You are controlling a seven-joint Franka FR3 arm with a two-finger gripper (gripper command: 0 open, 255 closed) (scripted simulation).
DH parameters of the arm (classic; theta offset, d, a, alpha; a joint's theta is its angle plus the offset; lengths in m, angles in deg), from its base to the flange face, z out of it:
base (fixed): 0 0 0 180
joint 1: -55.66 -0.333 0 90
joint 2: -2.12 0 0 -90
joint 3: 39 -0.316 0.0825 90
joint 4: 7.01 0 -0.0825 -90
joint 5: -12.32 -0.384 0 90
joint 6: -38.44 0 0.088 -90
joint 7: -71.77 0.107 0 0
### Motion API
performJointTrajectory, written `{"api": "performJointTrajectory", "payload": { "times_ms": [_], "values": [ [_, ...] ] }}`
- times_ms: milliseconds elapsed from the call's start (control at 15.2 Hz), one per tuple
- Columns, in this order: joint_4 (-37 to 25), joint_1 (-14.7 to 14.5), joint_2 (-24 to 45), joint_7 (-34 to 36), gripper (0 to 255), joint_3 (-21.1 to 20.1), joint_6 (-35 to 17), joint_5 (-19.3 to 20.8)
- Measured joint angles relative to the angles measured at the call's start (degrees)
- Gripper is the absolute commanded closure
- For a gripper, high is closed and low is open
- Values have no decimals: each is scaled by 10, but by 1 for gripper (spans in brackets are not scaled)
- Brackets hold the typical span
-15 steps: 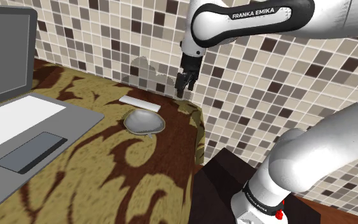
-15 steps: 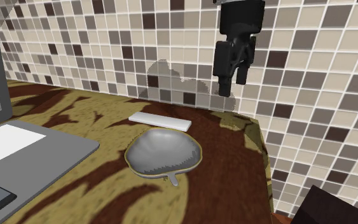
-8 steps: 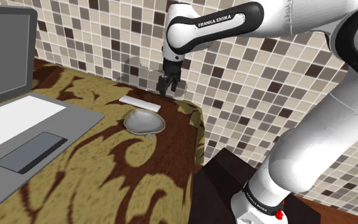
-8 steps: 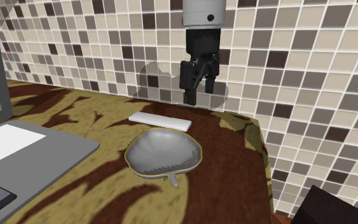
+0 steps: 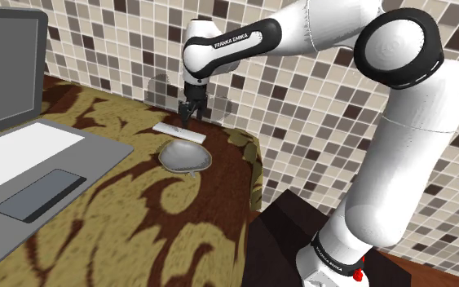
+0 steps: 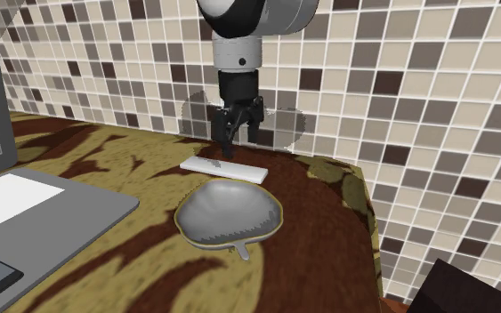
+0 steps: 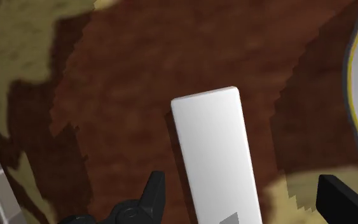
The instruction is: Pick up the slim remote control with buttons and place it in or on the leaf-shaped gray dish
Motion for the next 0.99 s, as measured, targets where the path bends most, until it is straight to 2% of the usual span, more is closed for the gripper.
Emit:
{"api": "performJointTrajectory", "payload": {
  "times_ms": [330, 726, 990],
  "values": [
    [-85, -6, 89, -5, 0, -3, -5, 6],
    [-71, -7, 114, -2, 0, -2, -44, 9],
    [-68, -7, 119, -2, 0, -1, -52, 10]
  ]
}}
